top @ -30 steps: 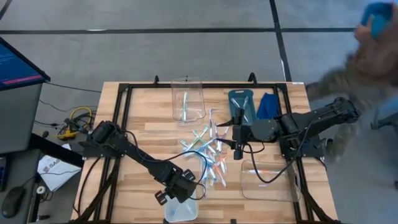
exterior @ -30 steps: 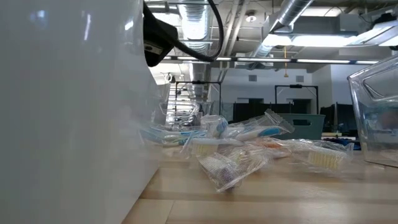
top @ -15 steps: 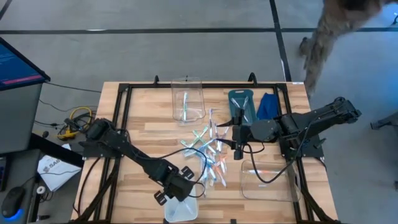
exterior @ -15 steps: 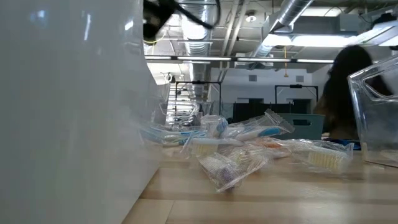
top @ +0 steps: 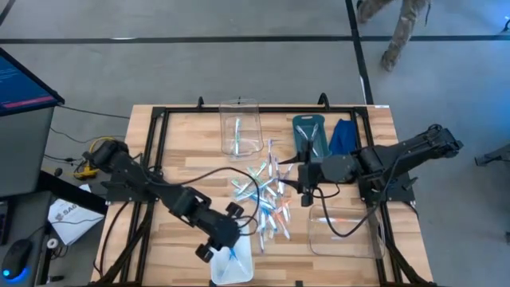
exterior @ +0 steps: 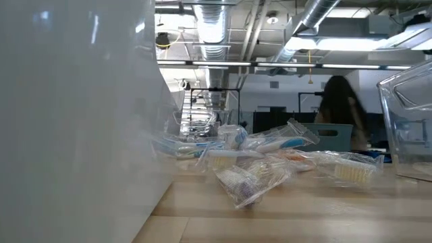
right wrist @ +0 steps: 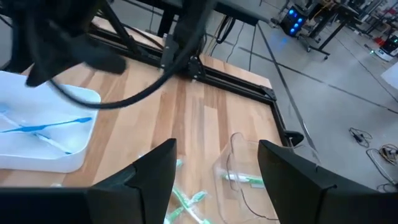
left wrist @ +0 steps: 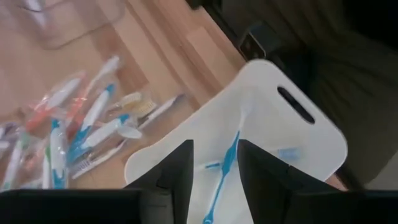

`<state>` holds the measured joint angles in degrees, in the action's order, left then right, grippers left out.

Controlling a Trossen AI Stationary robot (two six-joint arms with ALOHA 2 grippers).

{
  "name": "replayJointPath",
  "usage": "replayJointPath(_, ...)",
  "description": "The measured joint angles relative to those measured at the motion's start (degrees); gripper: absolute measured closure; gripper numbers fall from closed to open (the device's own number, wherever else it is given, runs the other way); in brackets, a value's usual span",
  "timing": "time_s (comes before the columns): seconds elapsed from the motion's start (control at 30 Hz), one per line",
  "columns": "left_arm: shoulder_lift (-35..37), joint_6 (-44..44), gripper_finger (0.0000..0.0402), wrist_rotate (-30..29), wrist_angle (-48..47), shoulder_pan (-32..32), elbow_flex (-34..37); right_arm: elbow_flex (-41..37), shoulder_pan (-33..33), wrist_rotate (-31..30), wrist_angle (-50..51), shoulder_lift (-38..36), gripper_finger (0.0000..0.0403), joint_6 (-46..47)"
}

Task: Pick & Place Toothbrushes
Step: Put the blue toothbrush into the white bin

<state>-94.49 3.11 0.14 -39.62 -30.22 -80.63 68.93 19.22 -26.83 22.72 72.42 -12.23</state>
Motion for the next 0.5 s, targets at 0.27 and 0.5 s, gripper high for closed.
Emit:
replayJointPath(0.27,4.55,-0.74,0.0286,-4.08,1.31,0.48,0.18,0.0,0.68,-0.02,3.11,0.0,0.0184,2.59)
replayJointPath(0.5,9.62,4.18,0.0286,-4.83,15.62,2.61,10.16,0.0,0.02,-0.07,7.58,-0.54,0.0184,-0.4)
